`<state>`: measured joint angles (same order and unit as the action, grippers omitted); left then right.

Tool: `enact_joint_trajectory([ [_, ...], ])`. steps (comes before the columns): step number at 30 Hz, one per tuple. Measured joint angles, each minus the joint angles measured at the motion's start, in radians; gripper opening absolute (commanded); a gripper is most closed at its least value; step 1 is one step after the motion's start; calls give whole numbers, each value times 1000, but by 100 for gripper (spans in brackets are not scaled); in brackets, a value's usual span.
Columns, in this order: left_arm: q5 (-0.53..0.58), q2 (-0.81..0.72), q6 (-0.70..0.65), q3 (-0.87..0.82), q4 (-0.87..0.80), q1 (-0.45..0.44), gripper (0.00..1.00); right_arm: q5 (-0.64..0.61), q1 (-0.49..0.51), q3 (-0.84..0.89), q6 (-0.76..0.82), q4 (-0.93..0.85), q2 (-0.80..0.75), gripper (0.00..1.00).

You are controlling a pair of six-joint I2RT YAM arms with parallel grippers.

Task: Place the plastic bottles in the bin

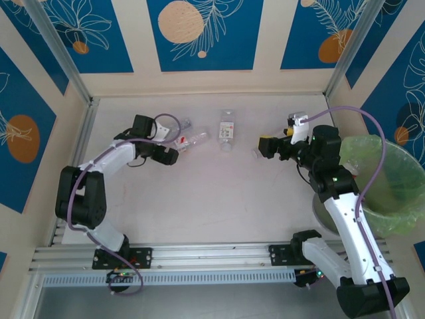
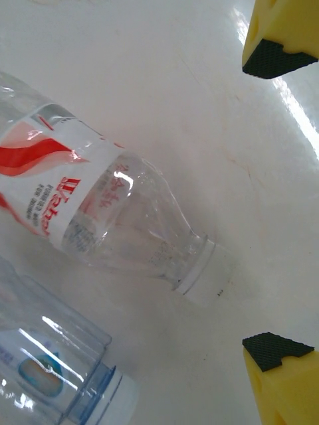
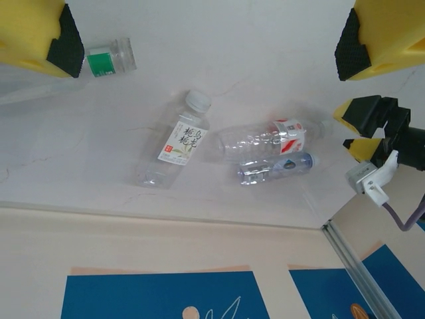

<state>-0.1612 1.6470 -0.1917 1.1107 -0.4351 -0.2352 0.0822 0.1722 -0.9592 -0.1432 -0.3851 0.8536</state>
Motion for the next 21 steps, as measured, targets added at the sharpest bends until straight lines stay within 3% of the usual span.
enact_joint_trajectory([
  [13,7,125,-199,50,-18,0,82,-43,5,6,24,38,0,99],
  [21,84,164,-240,64,22,0,81,-68,5,6,41,32,-13,100],
])
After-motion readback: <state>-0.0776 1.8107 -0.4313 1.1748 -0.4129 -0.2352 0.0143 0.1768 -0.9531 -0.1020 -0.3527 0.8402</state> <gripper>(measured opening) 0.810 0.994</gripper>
